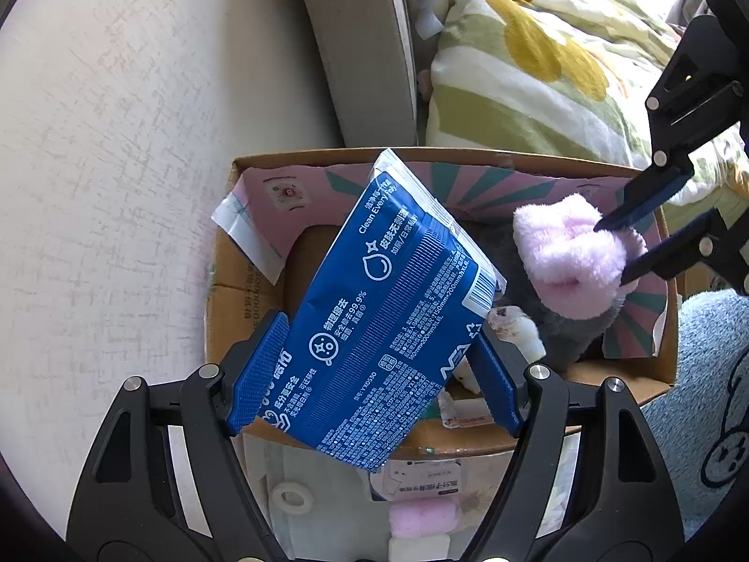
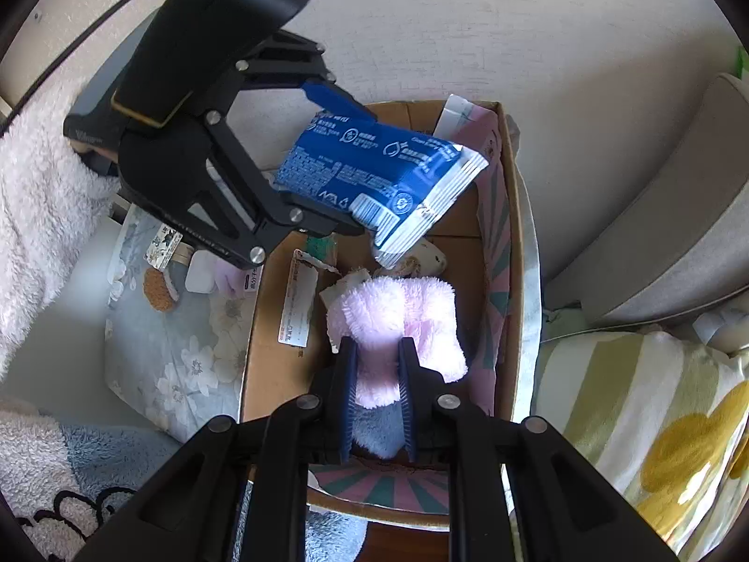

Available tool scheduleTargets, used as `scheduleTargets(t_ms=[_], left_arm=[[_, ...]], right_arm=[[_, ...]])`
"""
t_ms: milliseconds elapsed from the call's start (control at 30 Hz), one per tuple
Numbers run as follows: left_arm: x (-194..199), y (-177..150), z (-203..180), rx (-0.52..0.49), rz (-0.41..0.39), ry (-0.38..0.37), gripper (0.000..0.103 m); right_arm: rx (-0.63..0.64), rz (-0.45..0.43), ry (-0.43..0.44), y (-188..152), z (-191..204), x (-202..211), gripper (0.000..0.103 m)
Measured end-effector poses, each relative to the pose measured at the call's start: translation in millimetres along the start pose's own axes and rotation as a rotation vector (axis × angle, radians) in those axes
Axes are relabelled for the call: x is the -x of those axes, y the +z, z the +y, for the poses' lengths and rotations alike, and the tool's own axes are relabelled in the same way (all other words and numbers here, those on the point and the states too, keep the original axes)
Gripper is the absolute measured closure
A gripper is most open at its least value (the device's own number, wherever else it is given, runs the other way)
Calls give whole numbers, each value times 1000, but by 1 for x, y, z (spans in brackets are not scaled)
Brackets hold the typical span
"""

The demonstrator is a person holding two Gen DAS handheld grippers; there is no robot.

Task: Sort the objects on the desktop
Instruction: 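Carry the blue pack and pink slipper into the box and release both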

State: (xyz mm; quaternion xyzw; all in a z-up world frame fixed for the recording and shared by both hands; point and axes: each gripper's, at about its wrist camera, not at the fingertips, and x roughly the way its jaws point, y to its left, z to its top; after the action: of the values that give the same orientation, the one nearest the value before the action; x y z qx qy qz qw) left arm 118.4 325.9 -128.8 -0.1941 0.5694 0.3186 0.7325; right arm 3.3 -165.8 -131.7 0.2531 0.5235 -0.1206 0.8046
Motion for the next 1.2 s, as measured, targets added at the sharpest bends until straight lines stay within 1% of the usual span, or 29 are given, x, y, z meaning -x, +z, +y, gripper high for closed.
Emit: scheduleTargets(t_ms=[100, 167, 200, 233, 267, 300, 333, 367, 467, 567, 700, 933, 1067, 1133, 1200], left_arm=[[0, 2, 2, -7, -8, 7, 29], [2, 3, 0, -25, -31, 22, 27], [2, 4, -2, -29, -41, 40, 24], [2, 6, -3, -27, -37, 53, 21], [2, 8, -4, -22, -32, 65, 11], [2, 9, -3, -13, -30, 71, 0], [4, 9, -3, -6, -36, 72, 0], [6, 10, -2, 3, -42, 70, 0], [12, 11, 0, 16, -51, 66, 0], [16, 10, -2, 4, -51, 88, 0], [17, 7, -5, 10, -56, 82, 0], [26, -1, -14, 11, -68, 98, 0], [35, -12, -15, 40, -72, 116, 0], [42, -23, -15, 68, -92, 118, 0], [53, -39, -11, 123, -120, 118, 0]], right_arm=[[-4, 3, 5, 0, 0, -1, 87], [4, 7, 5, 1, 0, -3, 84], [10, 23, 9, 1, 1, -6, 82], [8, 26, -5, 2, 2, -6, 77], [9, 21, -27, 1, 3, -7, 66], [12, 19, -35, 1, 5, -7, 57], [11, 14, -39, 0, 6, -7, 42], [6, 5, -39, -1, 6, -6, 37], [-15, -14, -24, -4, 5, -1, 36], [-21, -16, -42, -5, 5, 0, 36], [-35, -24, -53, -6, 6, 2, 36], [-41, -38, -69, -10, 15, 7, 36], [-39, -45, -74, -13, 21, 12, 36], [-28, -51, -95, -14, 26, 16, 36], [-16, -69, -110, -13, 30, 21, 36]])
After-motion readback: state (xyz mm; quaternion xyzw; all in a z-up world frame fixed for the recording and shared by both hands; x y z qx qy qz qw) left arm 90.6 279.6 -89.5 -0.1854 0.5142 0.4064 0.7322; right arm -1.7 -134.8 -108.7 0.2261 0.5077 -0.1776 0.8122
